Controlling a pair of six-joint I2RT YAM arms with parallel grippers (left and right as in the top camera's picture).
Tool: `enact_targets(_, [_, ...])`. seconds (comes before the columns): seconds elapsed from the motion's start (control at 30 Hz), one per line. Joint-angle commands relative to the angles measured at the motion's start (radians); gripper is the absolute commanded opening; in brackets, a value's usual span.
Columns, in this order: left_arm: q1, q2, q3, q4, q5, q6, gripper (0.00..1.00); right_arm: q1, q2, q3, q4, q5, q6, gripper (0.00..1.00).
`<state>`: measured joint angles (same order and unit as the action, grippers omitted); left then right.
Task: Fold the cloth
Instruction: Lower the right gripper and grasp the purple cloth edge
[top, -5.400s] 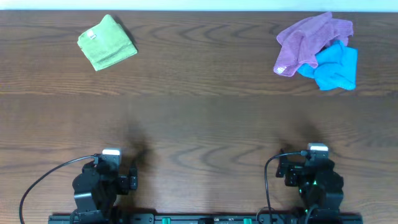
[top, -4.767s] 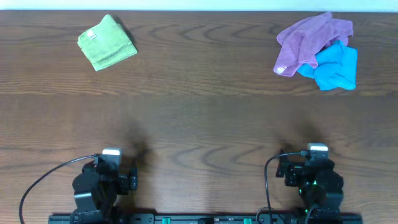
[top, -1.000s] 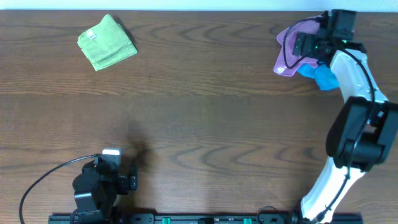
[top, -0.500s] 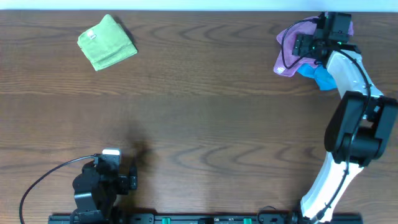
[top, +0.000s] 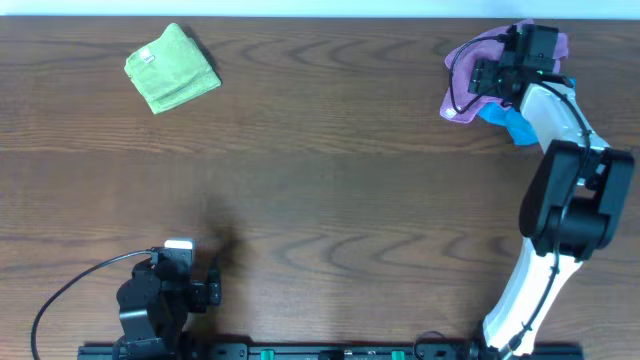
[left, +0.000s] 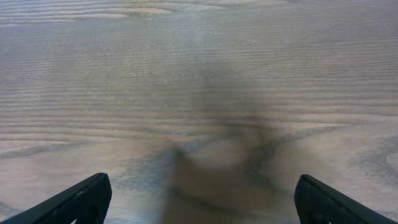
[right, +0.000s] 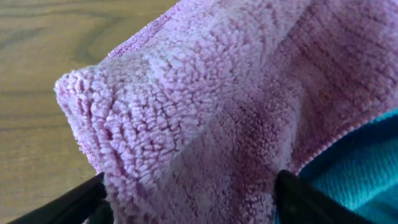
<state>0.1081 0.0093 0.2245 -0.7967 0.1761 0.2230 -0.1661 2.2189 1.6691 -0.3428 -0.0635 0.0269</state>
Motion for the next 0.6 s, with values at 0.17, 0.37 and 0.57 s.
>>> enact_targets(0.17, [-0.005, -0.006, -0.038, -0.037, -0.011, 0.017, 0.95, -0.003, 0.015, 0.016, 0.002, -0.019, -0.006, 0.01])
enact_targets(0.37, [-0.005, -0.006, -0.038, -0.037, -0.011, 0.017, 0.95, -0.003, -0.047, 0.016, -0.039, -0.019, -0.006, 0.01])
enact_targets(0.57, [-0.005, -0.006, -0.038, -0.037, -0.011, 0.017, 0.95, 0.011, -0.201, 0.016, -0.151, -0.019, -0.019, 0.01])
